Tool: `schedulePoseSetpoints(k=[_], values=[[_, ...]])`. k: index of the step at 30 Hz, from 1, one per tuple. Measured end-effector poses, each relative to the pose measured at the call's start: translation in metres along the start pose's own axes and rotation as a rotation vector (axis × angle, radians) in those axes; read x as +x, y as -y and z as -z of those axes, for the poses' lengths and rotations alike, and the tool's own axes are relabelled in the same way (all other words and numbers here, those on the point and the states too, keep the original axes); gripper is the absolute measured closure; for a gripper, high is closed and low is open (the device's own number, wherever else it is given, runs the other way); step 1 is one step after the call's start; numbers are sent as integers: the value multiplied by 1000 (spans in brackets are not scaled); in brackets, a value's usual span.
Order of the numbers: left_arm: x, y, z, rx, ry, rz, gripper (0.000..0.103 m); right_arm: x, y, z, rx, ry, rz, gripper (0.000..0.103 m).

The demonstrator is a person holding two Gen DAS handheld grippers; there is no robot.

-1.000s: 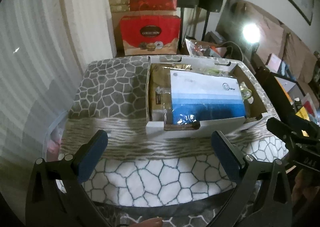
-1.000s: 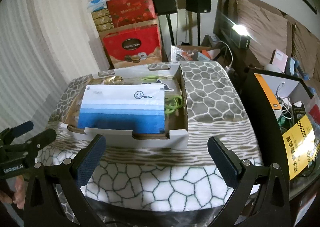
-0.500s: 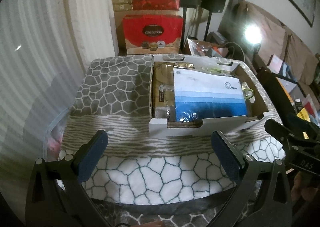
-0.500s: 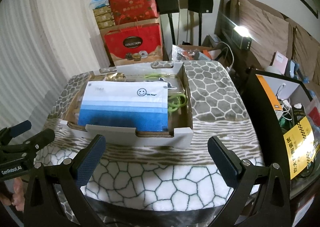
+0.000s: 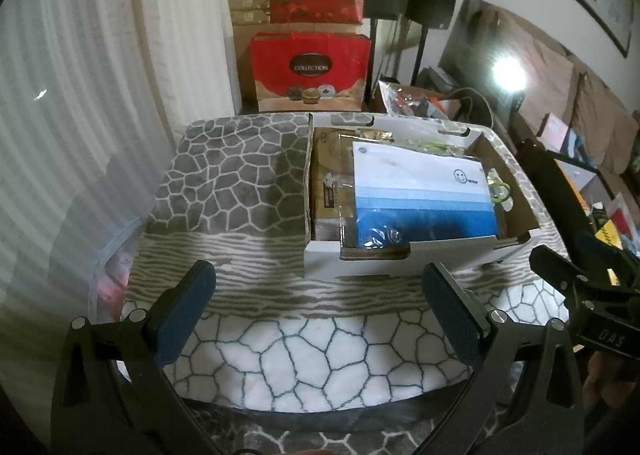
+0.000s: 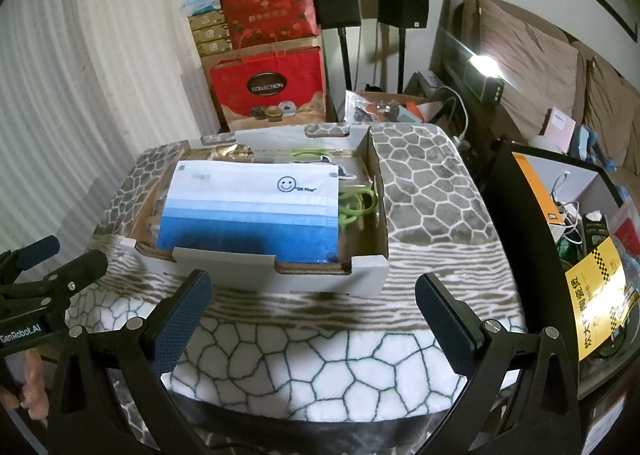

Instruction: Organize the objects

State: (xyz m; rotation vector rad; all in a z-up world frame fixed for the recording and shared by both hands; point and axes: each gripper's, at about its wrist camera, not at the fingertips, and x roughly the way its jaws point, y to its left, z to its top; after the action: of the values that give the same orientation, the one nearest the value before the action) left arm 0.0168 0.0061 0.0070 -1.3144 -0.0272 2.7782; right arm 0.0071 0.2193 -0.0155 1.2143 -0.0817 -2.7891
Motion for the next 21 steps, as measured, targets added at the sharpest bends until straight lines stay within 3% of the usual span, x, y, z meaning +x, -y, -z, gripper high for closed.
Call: schedulePoseSetpoints(k=[21], values=[[-2,0,-1,14,15,-22,0,0,-1,0,-1,-2,0,1]])
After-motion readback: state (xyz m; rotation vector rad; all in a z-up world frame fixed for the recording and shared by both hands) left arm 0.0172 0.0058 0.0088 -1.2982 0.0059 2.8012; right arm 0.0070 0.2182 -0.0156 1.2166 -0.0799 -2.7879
